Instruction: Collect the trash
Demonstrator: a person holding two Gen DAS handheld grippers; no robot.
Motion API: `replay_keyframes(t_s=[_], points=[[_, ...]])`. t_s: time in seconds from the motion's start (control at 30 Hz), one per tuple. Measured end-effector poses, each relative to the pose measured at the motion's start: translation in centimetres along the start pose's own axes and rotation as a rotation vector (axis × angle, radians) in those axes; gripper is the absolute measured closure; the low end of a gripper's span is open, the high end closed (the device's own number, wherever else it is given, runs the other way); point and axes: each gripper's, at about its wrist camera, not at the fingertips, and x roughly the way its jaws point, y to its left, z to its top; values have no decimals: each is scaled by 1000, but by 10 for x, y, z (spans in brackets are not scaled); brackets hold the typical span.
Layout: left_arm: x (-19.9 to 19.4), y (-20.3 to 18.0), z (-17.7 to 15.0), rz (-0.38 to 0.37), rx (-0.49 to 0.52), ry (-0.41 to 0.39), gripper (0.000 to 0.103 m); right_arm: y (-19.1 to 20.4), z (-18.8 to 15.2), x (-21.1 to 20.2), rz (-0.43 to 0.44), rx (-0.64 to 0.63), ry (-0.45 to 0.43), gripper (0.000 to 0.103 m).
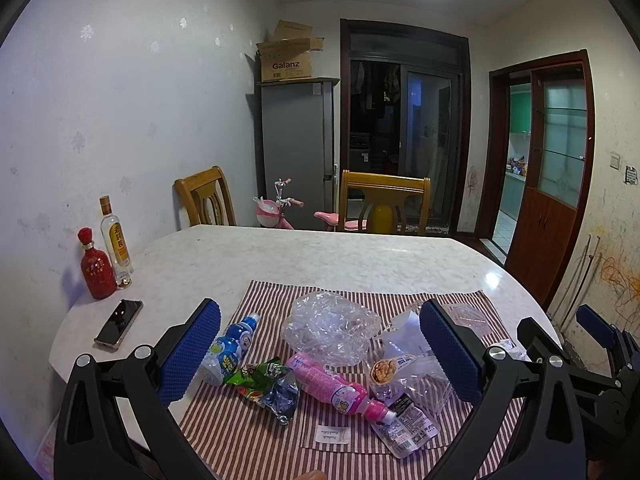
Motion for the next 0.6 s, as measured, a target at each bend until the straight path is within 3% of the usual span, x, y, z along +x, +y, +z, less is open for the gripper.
replay_keyframes(t_s=[0.6], points=[[3,0,-1,-7,3,7,6,3,1,1,1,0,7,3]])
